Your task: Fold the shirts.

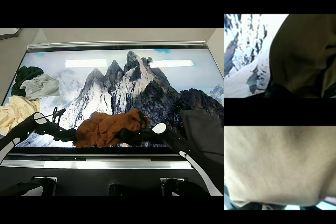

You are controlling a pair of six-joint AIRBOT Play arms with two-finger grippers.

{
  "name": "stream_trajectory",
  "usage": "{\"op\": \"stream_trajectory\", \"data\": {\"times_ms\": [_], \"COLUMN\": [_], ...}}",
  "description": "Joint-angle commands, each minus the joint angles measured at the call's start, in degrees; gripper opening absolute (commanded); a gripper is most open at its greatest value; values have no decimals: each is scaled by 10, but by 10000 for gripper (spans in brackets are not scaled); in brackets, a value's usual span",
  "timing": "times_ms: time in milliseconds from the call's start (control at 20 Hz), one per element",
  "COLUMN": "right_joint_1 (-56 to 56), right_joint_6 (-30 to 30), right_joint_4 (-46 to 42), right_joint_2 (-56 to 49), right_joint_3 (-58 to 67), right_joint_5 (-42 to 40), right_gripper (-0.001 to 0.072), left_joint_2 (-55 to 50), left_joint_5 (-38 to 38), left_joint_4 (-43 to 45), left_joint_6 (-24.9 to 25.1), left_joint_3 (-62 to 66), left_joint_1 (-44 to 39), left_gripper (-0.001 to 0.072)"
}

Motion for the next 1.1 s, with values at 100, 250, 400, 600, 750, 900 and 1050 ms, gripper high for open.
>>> {"op": "stream_trajectory", "data": {"times_ms": [100,250,400,600,750,900,1050], "right_joint_1": [-1,-1,-1,-1,-1,-1,-1], "right_joint_6": [-69,-120,-55,97,207,212,228], "right_joint_4": [85,33,-176,-554,-645,-644,-646], "right_joint_2": [-28,24,135,287,349,387,414], "right_joint_3": [3,52,157,321,407,417,417], "right_joint_5": [0,5,-80,-205,-125,-5,47], "right_gripper": [47,47,47,48,48,48,48], "left_joint_2": [24,83,193,328,381,411,422], "left_joint_5": [-7,3,38,111,133,133,126], "left_joint_4": [0,3,36,80,74,85,108], "left_joint_6": [-2,10,7,-66,-108,-108,-108], "left_joint_3": [0,30,130,346,459,487,487], "left_joint_1": [0,7,44,157,209,209,209], "left_gripper": [31,30,29,29,29,29,29]}}
